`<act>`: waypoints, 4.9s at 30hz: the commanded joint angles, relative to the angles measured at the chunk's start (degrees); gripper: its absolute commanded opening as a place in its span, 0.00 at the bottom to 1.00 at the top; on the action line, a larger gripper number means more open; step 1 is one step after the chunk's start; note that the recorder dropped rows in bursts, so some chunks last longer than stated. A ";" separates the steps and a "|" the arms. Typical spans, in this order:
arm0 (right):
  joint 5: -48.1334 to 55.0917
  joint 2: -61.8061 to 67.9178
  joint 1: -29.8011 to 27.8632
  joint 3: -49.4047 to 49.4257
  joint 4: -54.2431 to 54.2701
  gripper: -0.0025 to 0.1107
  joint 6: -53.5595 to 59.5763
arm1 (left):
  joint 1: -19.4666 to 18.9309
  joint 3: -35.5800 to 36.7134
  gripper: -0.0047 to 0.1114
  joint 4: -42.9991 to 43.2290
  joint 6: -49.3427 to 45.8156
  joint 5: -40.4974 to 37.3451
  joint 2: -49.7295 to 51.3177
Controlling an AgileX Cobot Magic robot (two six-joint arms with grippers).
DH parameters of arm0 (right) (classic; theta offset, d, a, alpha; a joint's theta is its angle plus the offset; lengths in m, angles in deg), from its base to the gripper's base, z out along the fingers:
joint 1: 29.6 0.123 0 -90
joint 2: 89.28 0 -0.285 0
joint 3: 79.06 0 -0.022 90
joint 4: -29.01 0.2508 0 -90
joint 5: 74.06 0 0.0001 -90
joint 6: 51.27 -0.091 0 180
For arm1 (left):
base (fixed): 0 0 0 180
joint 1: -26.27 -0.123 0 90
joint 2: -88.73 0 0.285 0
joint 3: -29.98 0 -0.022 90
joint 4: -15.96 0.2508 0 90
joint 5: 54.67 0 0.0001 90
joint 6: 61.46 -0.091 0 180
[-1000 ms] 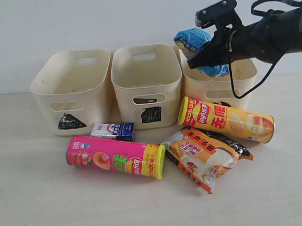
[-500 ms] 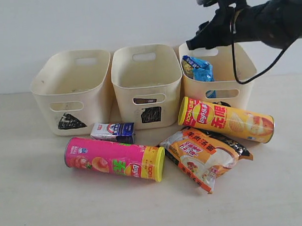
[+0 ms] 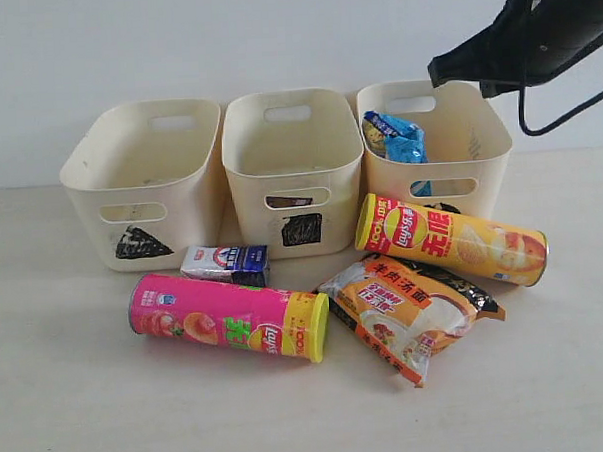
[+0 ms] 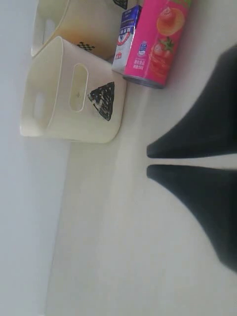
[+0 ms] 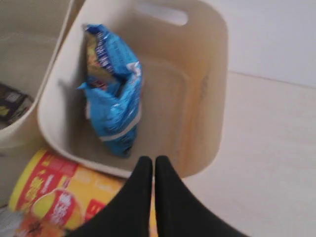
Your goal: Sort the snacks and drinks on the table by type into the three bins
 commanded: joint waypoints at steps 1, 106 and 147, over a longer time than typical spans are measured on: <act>1.49 -4.01 -0.41 4.03 11.78 0.02 8.08 | 0.07 0.22 0.08 -0.45 -0.03 0.33 -0.21; -79.13 16.96 13.19 51.03 16.94 0.71 -76.19 | 0.17 0.22 0.08 -0.45 -0.03 0.33 -0.21; -104.49 13.22 13.19 70.44 11.73 0.02 -73.92 | 0.17 0.22 0.08 -0.45 -0.03 0.33 -0.21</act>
